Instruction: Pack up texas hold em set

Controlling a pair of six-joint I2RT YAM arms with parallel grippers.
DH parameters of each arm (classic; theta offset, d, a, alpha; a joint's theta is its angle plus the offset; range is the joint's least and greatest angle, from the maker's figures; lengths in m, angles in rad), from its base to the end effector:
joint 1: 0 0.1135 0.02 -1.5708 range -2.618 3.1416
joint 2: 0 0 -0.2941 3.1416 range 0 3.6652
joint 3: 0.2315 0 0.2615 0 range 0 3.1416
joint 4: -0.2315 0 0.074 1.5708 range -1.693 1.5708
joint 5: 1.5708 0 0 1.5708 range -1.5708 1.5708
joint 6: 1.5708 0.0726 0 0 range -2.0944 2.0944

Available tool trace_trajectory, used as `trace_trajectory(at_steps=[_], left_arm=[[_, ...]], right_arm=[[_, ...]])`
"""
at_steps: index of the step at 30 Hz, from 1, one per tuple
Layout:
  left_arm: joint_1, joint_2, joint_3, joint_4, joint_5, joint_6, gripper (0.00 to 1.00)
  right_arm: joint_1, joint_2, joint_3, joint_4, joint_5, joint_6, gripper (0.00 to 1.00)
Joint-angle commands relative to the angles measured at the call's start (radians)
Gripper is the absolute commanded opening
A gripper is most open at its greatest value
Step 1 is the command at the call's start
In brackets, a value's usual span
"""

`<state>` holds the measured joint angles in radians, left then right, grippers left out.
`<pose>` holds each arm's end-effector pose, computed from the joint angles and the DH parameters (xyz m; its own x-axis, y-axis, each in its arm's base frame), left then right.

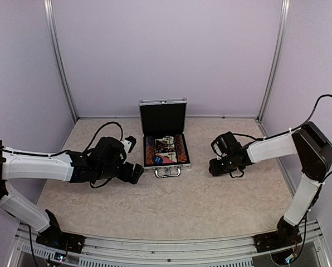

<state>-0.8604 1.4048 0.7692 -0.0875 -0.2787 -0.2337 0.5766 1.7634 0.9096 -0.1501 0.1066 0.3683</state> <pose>0.2236 -0.2293 0.2056 -0.5574 0.3066 -0.7715 0.4783 0.8782 0.0035 0.3121 0.1938 0.1264 -0.8377 -0.1177 -0.5333 -0.2064 0.9723 0.1096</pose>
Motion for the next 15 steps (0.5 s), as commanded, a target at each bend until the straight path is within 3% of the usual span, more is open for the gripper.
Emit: trace_trajectory(at_steps=[1,15], left_arm=[[-0.006,-0.025,-0.009,0.002,-0.005,-0.012,0.99],[-0.009,-0.002,0.004,0.000,0.004,-0.022,0.99]], right_arm=[[0.032,0.060,-0.046,-0.093,-0.052,0.015,0.44],[0.035,0.002,-0.042,-0.092,-0.016,0.003,0.44]])
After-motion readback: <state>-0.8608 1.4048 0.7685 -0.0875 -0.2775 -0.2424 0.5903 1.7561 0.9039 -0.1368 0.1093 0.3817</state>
